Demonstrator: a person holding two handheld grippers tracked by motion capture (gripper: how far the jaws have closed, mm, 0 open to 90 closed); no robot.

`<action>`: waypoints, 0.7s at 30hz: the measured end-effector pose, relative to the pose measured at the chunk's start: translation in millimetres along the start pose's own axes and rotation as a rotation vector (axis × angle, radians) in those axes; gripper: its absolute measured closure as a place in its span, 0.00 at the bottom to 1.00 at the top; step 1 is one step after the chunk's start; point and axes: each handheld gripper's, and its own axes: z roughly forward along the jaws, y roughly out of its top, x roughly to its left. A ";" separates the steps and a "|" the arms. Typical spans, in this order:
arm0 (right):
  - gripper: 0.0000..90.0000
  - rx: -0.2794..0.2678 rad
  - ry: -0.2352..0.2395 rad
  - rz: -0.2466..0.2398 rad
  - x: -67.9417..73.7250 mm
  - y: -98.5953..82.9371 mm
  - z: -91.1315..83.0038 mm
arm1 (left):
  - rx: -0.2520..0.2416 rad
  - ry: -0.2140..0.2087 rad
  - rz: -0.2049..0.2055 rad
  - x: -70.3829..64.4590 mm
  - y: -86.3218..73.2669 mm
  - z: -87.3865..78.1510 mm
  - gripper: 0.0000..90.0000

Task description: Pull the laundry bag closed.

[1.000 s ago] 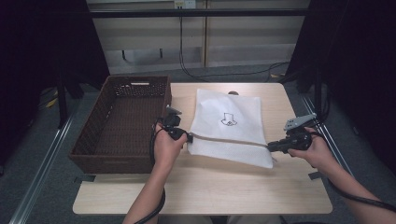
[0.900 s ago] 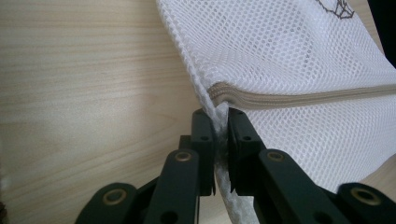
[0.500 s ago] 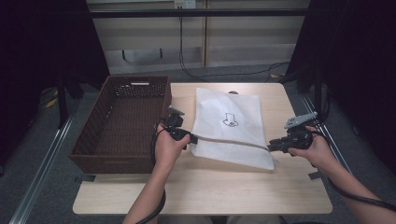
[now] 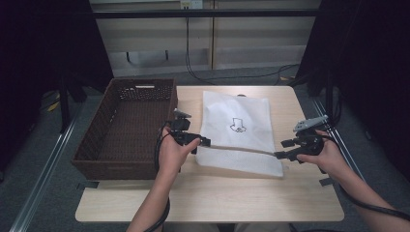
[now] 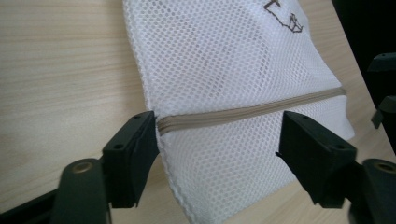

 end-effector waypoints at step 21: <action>0.22 -0.032 -0.015 0.037 14.0 -12.9 -15.6 | -0.015 -0.042 0.086 -3.4 -15.9 -2.3 0.13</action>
